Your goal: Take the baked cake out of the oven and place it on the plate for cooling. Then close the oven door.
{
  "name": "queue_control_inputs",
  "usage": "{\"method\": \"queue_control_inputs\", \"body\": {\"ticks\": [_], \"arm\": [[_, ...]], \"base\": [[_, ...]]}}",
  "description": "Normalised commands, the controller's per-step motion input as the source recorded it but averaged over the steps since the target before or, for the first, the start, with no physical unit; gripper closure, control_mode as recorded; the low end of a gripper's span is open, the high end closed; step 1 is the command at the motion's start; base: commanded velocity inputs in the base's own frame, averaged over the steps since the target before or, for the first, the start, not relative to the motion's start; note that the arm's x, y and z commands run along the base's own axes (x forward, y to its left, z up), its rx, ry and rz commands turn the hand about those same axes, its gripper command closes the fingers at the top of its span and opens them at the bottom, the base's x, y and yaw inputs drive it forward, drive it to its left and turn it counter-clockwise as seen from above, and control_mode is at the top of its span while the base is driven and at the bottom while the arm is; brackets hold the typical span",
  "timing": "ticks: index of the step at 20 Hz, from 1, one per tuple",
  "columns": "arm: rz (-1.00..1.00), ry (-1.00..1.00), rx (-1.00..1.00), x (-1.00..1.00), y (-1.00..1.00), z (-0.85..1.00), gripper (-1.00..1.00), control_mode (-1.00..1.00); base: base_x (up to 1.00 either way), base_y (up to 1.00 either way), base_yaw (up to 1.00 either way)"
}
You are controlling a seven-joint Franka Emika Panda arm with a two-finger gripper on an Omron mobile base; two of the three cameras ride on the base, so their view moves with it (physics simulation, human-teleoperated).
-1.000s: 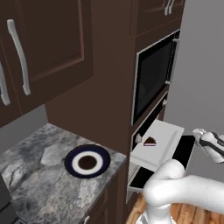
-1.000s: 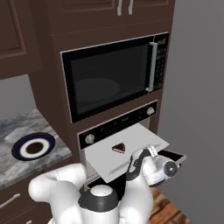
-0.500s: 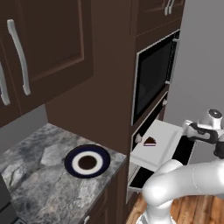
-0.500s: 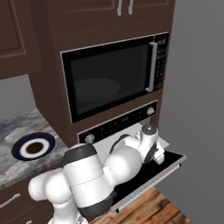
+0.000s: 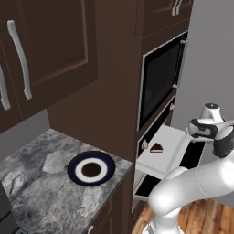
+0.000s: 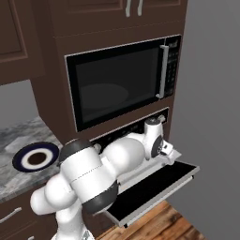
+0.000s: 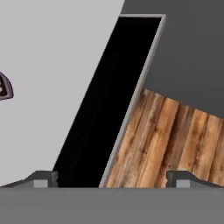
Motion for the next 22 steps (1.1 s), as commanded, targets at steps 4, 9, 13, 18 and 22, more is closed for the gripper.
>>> {"method": "queue_control_inputs", "body": {"ticks": [4, 9, 13, 18, 22], "arm": [[0.51, 0.04, 0.02, -0.23, -0.29, 0.22, -1.0, -1.0], [0.54, -0.05, 0.09, -0.23, -0.31, 0.0, -1.0, -1.0], [0.55, -0.14, 0.01, -0.06, 0.0, 0.0, -1.0, -1.0], [0.44, -0.15, 0.0, 0.0, 0.07, 0.04, -1.0, -1.0], [0.39, -0.19, 0.0, -0.06, 0.12, 0.1, -1.0, -1.0]], "base": [[0.0, 0.0, 0.0], [0.0, 0.0, 0.0], [0.0, 0.0, 0.0], [0.0, 0.0, 0.0], [0.0, 0.0, 0.0]]}}
